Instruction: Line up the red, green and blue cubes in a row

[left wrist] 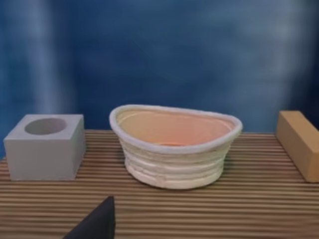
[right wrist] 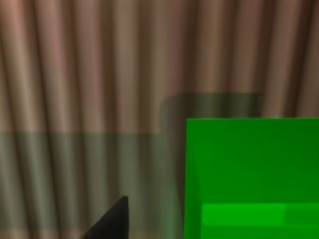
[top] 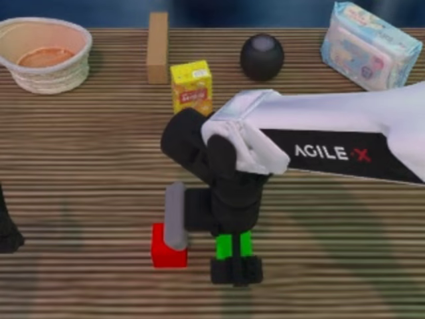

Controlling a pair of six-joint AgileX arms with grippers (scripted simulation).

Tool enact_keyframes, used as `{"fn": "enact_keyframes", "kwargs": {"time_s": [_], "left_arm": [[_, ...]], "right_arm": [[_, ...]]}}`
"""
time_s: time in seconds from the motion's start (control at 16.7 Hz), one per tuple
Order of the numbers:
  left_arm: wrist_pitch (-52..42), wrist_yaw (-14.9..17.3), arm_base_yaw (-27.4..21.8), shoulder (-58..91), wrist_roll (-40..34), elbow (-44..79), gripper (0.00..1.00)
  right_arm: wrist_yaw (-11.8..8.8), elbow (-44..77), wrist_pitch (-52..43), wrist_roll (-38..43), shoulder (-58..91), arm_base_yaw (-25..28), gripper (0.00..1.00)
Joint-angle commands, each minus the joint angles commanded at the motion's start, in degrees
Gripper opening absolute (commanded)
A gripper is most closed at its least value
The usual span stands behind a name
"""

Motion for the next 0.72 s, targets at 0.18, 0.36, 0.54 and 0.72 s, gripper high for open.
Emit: {"fn": "enact_keyframes", "kwargs": {"time_s": [0.18,0.36,0.54,0.72], "left_arm": [[0.0,0.0,0.0,0.0,0.0,0.0,1.0],[0.0,0.0,0.0,0.0,0.0,0.0,1.0],[0.0,0.0,0.0,0.0,0.0,0.0,1.0],[0.0,0.0,0.0,0.0,0.0,0.0,1.0]], "right_arm": [[0.0,0.0,0.0,0.0,0.0,0.0,1.0],[0.0,0.2,-0.2,-0.1,-0.1,0.0,1.0],[0.0,3.5,-4.4,-0.1,-1.2,0.1,1.0],[0.0,7.9,-11.6,-0.2,-3.0,0.3,1.0]]}}
